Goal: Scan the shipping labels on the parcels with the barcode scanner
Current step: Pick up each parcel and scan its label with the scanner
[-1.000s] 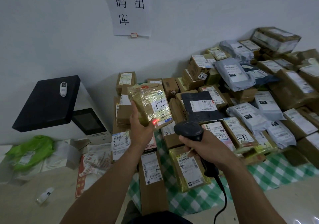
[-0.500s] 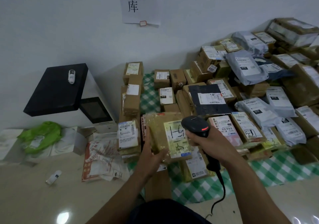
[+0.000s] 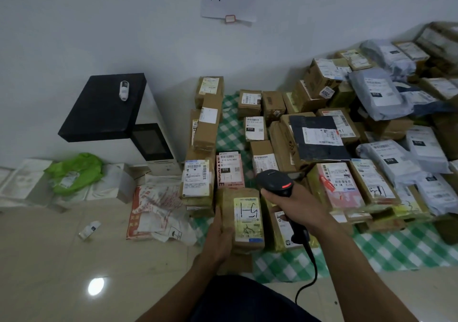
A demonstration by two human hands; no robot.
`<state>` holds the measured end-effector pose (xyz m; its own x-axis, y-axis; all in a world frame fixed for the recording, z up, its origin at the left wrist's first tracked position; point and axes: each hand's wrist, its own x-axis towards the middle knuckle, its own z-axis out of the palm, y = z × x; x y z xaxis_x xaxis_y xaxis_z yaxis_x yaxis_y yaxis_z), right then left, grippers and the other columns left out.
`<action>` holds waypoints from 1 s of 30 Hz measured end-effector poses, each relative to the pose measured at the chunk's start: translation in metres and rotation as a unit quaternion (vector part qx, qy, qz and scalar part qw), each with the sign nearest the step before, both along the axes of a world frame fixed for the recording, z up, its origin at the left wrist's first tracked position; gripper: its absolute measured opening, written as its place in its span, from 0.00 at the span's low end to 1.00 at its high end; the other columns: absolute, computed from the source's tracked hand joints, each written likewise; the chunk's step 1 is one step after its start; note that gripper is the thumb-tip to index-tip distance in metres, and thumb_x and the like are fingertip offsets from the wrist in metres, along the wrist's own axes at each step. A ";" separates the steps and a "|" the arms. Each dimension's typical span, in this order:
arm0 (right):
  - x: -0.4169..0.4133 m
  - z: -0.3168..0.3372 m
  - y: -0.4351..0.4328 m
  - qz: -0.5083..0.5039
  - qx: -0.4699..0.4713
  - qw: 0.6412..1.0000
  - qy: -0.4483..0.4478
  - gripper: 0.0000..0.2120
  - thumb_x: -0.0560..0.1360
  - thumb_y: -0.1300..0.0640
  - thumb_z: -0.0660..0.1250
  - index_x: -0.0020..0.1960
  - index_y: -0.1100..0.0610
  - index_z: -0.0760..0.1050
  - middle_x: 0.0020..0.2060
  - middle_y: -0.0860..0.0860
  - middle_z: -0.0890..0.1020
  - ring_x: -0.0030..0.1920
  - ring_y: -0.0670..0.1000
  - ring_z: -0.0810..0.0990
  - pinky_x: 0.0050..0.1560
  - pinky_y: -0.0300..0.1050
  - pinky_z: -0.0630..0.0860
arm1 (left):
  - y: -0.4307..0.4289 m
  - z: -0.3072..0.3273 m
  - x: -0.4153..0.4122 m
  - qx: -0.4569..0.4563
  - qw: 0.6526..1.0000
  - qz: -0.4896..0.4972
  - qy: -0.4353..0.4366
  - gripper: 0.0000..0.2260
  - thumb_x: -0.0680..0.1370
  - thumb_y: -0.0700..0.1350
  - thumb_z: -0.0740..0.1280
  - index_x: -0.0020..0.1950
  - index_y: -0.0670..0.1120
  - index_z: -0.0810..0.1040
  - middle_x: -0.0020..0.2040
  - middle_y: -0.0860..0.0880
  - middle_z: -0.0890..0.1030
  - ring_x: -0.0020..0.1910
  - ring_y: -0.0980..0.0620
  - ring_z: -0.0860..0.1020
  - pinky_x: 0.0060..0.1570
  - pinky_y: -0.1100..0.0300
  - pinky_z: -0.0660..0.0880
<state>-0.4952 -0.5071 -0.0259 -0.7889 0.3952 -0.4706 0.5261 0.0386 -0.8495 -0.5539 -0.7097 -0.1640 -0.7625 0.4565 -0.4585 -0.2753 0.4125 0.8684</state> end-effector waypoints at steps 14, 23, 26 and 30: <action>0.028 -0.014 0.025 -0.075 -0.011 0.997 -0.006 0.15 0.77 0.45 0.75 0.61 0.41 0.77 0.54 0.44 0.85 0.47 0.48 0.88 0.43 0.43 0.79 | 0.085 0.046 -0.004 -0.054 0.969 -0.164 0.179 0.15 0.81 0.45 0.70 0.68 0.49 0.76 0.63 0.55 0.77 0.56 0.57 0.76 0.49 0.75 0.72; 0.072 -0.045 0.057 -0.165 0.019 0.985 -0.052 0.12 0.75 0.46 0.77 0.56 0.48 0.83 0.40 0.53 0.88 0.38 0.51 0.84 0.41 0.49 0.79 | 0.159 0.006 0.017 -0.111 0.985 -0.135 0.009 0.30 0.81 0.46 0.69 0.78 0.44 0.60 0.77 0.43 0.66 0.75 0.43 0.68 0.73 0.47 0.69; 0.076 -0.052 0.060 -0.175 0.015 0.982 -0.063 0.13 0.74 0.45 0.77 0.56 0.47 0.82 0.44 0.53 0.88 0.46 0.53 0.87 0.47 0.52 0.83 | 0.161 -0.006 0.020 -0.130 0.985 -0.110 0.031 0.38 0.80 0.43 0.69 0.84 0.44 0.49 0.83 0.44 0.51 0.79 0.42 0.60 0.78 0.48 0.62; 0.077 -0.061 0.059 -0.164 0.024 0.984 -0.066 0.15 0.73 0.44 0.78 0.57 0.41 0.79 0.49 0.48 0.86 0.50 0.50 0.85 0.49 0.53 0.85 | 0.159 -0.012 0.026 -0.102 0.987 -0.118 0.036 0.44 0.79 0.40 0.70 0.84 0.44 0.42 0.82 0.45 0.52 0.80 0.43 0.59 0.78 0.47 0.61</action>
<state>-0.4178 -0.4479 -0.0871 -0.5480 0.6429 -0.5352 0.6231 -0.1131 -0.7739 -0.5275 -0.5510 -0.1765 -0.6806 0.5283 -0.5076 -0.0910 0.6265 0.7741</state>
